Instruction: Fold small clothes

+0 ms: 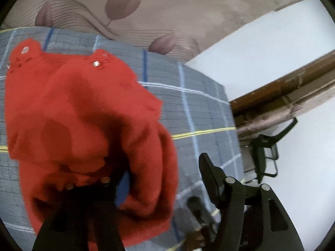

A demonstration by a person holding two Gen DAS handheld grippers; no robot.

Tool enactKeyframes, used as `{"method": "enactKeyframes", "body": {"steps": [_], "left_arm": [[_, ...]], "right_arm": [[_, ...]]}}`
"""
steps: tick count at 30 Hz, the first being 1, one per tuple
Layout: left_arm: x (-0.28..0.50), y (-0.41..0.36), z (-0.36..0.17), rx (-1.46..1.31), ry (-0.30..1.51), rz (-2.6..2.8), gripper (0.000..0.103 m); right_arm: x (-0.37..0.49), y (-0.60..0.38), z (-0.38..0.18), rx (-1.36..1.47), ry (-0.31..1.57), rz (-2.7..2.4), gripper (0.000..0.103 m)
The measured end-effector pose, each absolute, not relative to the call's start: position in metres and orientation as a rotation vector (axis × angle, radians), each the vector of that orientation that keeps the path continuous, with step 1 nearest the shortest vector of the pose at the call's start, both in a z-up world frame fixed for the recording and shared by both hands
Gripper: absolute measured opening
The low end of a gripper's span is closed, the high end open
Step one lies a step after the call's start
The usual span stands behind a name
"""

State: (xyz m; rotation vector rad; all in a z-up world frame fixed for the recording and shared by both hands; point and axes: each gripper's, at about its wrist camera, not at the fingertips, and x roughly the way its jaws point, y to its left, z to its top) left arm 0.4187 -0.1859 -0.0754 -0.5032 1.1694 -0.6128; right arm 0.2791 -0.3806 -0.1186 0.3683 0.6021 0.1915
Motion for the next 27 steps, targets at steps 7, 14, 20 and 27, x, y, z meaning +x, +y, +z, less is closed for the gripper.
{"method": "enactKeyframes", "body": {"steps": [7, 14, 20, 27], "left_arm": [[0.405, -0.156, -0.055, -0.789, 1.057, -0.953, 0.071], [0.379, -0.113, -0.037, -0.585, 0.895, -0.829, 0.071], [0.354, -0.111, -0.088, -0.526, 0.971, -0.802, 0.071], [0.312, -0.172, -0.101, -0.455, 0.970, -1.086, 0.071]], "right_arm": [[0.278, -0.384, -0.119, 0.394, 0.596, 0.193, 0.091], [0.276, -0.389, -0.119, 0.416, 0.589, 0.201, 0.091], [0.278, -0.395, -0.124, 0.488, 0.614, 0.258, 0.091], [0.285, -0.398, -0.113, 0.435, 0.665, 0.272, 0.091]]}}
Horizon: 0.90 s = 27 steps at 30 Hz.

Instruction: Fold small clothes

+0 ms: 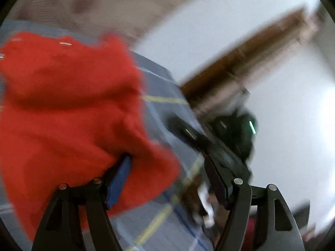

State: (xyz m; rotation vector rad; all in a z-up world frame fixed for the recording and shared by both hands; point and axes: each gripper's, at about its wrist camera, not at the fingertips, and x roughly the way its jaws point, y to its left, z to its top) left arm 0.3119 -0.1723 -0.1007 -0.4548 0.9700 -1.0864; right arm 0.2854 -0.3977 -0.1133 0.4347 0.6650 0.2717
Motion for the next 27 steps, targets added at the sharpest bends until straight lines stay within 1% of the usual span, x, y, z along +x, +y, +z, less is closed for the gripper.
{"method": "enactKeyframes", "body": {"steps": [4, 6, 9, 11, 15, 17, 18, 19, 20, 21, 24, 26, 27], "left_arm": [[0.274, -0.186, -0.097, -0.254, 0.949, -1.199, 0.071], [0.268, -0.177, -0.096, -0.242, 0.923, -1.184, 0.071], [0.271, -0.141, -0.095, -0.312, 0.866, -1.119, 0.071], [0.280, -0.115, -0.099, -0.362, 0.839, -1.048, 0.071], [0.298, -0.071, -0.119, -0.451, 0.836, -0.926, 0.071], [0.302, -0.057, -0.133, -0.498, 0.847, -0.901, 0.071], [0.302, -0.052, -0.143, -0.521, 0.855, -0.893, 0.071], [0.302, -0.052, -0.149, -0.543, 0.859, -0.885, 0.071], [0.302, -0.047, -0.151, -0.569, 0.856, -0.889, 0.071], [0.300, -0.043, -0.149, -0.576, 0.841, -0.900, 0.072], [0.297, -0.040, -0.152, -0.571, 0.843, -0.899, 0.072], [0.298, -0.039, -0.153, -0.584, 0.841, -0.901, 0.072], [0.299, -0.037, -0.154, -0.595, 0.842, -0.903, 0.072]], "right_arm": [[0.296, -0.387, -0.092, 0.306, 0.697, 0.356, 0.091], [0.303, -0.373, -0.083, 0.222, 0.717, 0.404, 0.091], [0.314, -0.337, -0.074, 0.046, 0.744, 0.448, 0.091], [0.323, -0.305, -0.070, -0.134, 0.737, 0.429, 0.092], [0.336, -0.236, -0.069, -0.535, 0.654, 0.392, 0.092], [0.342, -0.214, -0.073, -0.657, 0.626, 0.378, 0.089], [0.349, -0.209, -0.073, -0.667, 0.635, 0.390, 0.068], [0.359, -0.207, -0.073, -0.633, 0.685, 0.422, 0.013], [0.372, -0.210, -0.073, -0.581, 0.731, 0.414, 0.006], [0.379, -0.217, -0.070, -0.537, 0.719, 0.390, 0.005], [0.405, -0.269, -0.056, -0.192, 0.704, 0.324, 0.004], [0.424, -0.318, -0.063, 0.066, 0.736, 0.276, 0.004], [0.428, -0.331, -0.067, 0.134, 0.744, 0.271, 0.004]]}}
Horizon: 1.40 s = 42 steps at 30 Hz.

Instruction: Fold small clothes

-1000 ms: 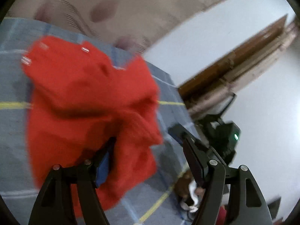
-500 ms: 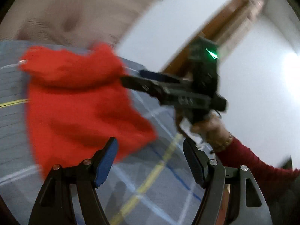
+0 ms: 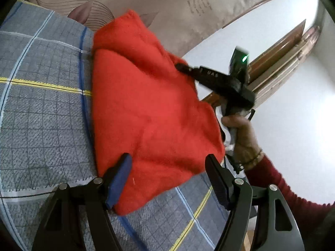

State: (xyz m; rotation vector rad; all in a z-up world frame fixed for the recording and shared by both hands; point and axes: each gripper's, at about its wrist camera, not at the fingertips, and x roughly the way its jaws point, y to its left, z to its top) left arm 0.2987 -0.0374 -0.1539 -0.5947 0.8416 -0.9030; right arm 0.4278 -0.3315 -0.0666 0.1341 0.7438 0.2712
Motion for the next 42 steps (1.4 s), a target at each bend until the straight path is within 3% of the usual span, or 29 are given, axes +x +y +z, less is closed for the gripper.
{"method": "enactKeyframes", "body": {"steps": [2, 5, 7, 9, 10, 13, 18, 20, 21, 24, 27, 31, 33, 36, 42], "left_arm": [[0.295, -0.032, -0.155, -0.606, 0.840, -0.906, 0.073], [0.292, -0.019, -0.156, -0.600, 0.841, -0.906, 0.073], [0.293, -0.026, -0.155, -0.596, 0.841, -0.903, 0.073], [0.293, -0.027, -0.156, -0.596, 0.840, -0.903, 0.073], [0.294, -0.027, -0.156, -0.596, 0.840, -0.903, 0.073], [0.294, -0.028, -0.156, -0.596, 0.840, -0.902, 0.073], [0.294, -0.029, -0.155, -0.593, 0.841, -0.896, 0.073], [0.301, -0.039, -0.150, -0.593, 0.841, -0.893, 0.073], [0.304, -0.043, -0.149, -0.593, 0.841, -0.890, 0.073], [0.306, -0.046, -0.150, -0.595, 0.842, -0.885, 0.073], [0.307, -0.047, -0.150, -0.594, 0.841, -0.883, 0.073], [0.308, -0.047, -0.151, -0.598, 0.841, -0.883, 0.073], [0.308, -0.046, -0.151, -0.598, 0.841, -0.882, 0.073], [0.309, -0.047, -0.151, -0.600, 0.841, -0.882, 0.073], [0.309, -0.047, -0.152, -0.598, 0.841, -0.883, 0.073]], "right_arm": [[0.427, -0.355, -0.073, 0.254, 0.736, 0.297, 0.006], [0.422, -0.378, -0.081, 0.399, 0.746, 0.354, 0.018], [0.418, -0.388, -0.084, 0.467, 0.740, 0.364, 0.046], [0.404, -0.399, -0.086, 0.540, 0.718, 0.378, 0.064], [0.399, -0.402, -0.089, 0.572, 0.717, 0.388, 0.068], [0.380, -0.401, -0.095, 0.630, 0.741, 0.445, 0.069], [0.386, -0.366, -0.102, 0.492, 0.880, 0.429, 0.066], [0.391, -0.347, -0.102, 0.423, 0.905, 0.467, 0.018], [0.394, -0.338, -0.100, 0.392, 0.918, 0.470, 0.014], [0.395, -0.321, -0.089, 0.457, 0.883, 0.613, 0.014], [0.392, -0.347, -0.085, 0.697, 0.716, 0.787, 0.013], [0.414, -0.373, -0.151, 0.774, 0.913, 0.634, 0.015], [0.407, -0.387, -0.168, 0.862, 0.918, 0.634, 0.017], [0.392, -0.407, -0.163, 0.883, 0.849, 0.567, 0.050], [0.345, -0.394, -0.114, 0.742, 0.761, 0.621, 0.052]]}}
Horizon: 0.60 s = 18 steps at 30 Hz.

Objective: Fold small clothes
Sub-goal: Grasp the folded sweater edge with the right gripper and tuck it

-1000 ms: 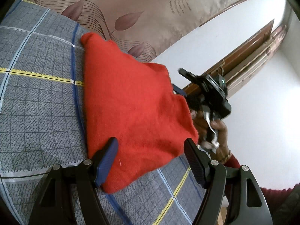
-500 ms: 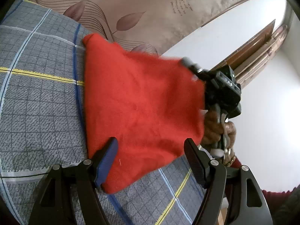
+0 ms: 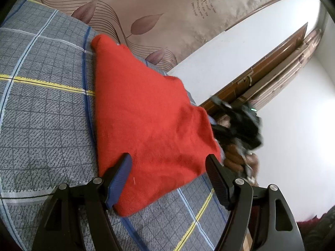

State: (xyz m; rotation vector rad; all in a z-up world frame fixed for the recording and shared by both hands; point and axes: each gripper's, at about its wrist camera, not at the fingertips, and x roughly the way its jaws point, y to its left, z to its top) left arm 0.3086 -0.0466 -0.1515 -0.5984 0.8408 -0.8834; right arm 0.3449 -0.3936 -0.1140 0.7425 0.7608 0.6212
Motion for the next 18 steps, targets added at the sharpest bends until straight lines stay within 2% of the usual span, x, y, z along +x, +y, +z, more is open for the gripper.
{"method": "enactKeyframes", "body": {"steps": [4, 6, 7, 8, 10, 14, 18], "left_arm": [[0.309, -0.047, -0.152, -0.598, 0.841, -0.884, 0.073], [0.309, -0.047, -0.153, -0.597, 0.840, -0.882, 0.073], [0.310, -0.047, -0.153, -0.596, 0.840, -0.882, 0.073], [0.310, -0.046, -0.153, -0.596, 0.840, -0.880, 0.073], [0.310, -0.045, -0.151, -0.588, 0.837, -0.855, 0.073], [0.299, -0.051, -0.134, -0.501, 0.797, -0.792, 0.074], [0.287, -0.084, -0.107, -0.360, 0.729, -0.827, 0.074]], "right_arm": [[0.304, -0.346, -0.101, 0.530, 0.812, 0.642, 0.060], [0.297, -0.329, -0.106, 0.452, 0.855, 0.616, 0.058], [0.295, -0.322, -0.113, 0.443, 0.876, 0.628, 0.029], [0.295, -0.319, -0.121, 0.451, 0.907, 0.629, 0.010], [0.293, -0.332, -0.139, 0.558, 0.931, 0.591, 0.005], [0.276, -0.372, -0.181, 0.869, 0.951, 0.576, 0.005], [0.269, -0.376, -0.197, 0.940, 0.950, 0.607, 0.005]]}}
